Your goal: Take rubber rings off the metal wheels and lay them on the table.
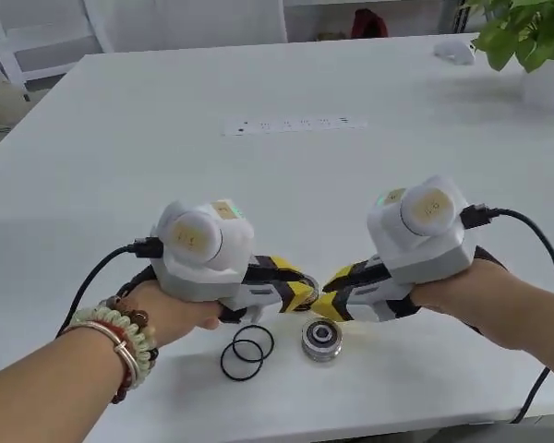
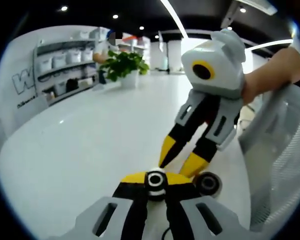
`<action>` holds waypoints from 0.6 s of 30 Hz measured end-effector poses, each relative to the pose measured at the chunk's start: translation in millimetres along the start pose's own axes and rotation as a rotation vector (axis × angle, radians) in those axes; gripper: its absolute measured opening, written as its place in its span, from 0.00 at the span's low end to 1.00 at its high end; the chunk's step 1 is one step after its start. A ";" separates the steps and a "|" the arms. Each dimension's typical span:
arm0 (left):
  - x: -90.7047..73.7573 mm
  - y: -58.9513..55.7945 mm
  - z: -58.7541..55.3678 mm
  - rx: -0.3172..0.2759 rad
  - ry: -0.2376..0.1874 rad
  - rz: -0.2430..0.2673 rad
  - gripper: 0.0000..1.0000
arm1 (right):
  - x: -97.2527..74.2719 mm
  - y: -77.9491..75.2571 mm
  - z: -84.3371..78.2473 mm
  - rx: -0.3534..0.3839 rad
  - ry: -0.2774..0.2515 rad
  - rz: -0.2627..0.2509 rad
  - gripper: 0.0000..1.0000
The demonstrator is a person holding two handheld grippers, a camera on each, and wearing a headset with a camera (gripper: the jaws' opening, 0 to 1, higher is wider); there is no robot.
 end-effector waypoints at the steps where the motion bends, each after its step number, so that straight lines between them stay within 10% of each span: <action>1: 0.6 0.4 0.1 -0.006 -0.001 0.003 0.13 | 1.1 0.6 1.2 0.015 -0.015 0.004 0.18; 5: 2.2 0.4 0.4 -0.019 -0.008 0.013 0.13 | 5.4 2.5 2.3 0.026 -0.047 -0.006 0.31; 9: 2.7 0.5 0.4 -0.027 -0.011 0.021 0.13 | 4.6 -1.4 5.0 -0.114 -0.039 -0.013 0.21; 18: 2.7 0.7 -0.3 -0.039 -0.019 0.026 0.13 | -7.5 4.7 2.7 -0.095 -0.028 0.016 0.17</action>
Point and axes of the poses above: the centre of the closed fingertips' face, and the gripper's own axes: x roughly forward along the fingers, y roughly to its left, z roughly out of its top, the point moved 8 cm from there along -x, roughly backward along the fingers, and after that the axes turned 12 degrees about -y, right-handed, at the moved point
